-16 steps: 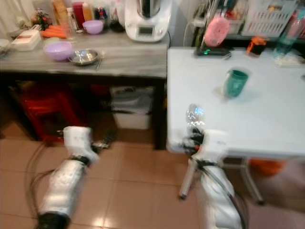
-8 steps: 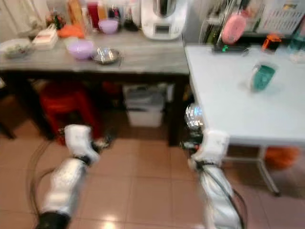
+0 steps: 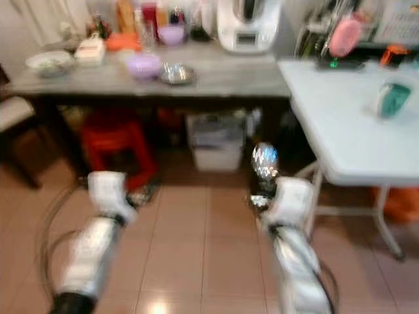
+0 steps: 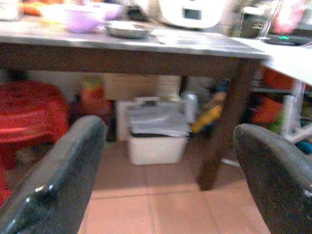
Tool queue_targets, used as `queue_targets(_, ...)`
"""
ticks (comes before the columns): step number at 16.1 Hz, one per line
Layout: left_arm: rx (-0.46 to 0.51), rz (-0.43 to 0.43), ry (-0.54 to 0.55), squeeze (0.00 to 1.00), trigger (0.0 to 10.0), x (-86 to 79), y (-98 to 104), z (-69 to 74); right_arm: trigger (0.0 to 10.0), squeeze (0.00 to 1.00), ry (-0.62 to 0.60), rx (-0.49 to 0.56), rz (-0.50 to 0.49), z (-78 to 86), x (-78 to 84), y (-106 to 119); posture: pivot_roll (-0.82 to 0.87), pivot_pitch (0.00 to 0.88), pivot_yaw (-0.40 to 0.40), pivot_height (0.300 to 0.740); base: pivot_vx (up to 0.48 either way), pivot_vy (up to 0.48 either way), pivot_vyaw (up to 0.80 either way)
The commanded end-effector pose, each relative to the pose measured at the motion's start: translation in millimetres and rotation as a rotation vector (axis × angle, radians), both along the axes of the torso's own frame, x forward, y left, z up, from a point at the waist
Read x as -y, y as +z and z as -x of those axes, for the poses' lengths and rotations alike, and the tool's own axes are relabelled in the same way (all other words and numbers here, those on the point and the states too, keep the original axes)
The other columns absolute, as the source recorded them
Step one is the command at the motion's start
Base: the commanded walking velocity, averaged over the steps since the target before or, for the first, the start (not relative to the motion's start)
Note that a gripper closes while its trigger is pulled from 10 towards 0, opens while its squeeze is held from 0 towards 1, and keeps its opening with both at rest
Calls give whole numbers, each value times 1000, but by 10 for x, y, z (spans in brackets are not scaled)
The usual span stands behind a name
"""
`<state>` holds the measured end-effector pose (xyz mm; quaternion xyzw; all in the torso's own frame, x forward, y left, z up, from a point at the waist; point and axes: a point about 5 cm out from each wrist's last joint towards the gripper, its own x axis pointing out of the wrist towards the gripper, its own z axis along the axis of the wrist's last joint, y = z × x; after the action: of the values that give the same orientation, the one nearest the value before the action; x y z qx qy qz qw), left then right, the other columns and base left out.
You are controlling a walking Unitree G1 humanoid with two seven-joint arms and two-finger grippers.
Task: Setting the table
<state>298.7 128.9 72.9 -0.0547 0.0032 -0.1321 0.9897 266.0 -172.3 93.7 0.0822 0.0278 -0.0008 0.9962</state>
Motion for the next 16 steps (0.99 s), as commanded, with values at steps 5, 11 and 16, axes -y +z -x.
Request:
queue_targets(5, 37, -47, -16, 0, 10000, -109, 60, -11, 10000, 0, 33, 53, -13, -39, -76, 99, -82, 0, -15, 740, 0, 0, 88)
queue_targets(11, 39, -26, -43, 0, 10000, -52, 59, -1, 10000, 0, 27, 55, -10, -41, -63, 103, -86, 0, -11, 740, 369, 0, 74)
queue_targets(16, 37, -21, -54, 0, 10000, -23, 54, -10, 10000, 0, 18, 59, -9, -26, -50, 99, -94, 0, -5, 740, 422, 0, 289)
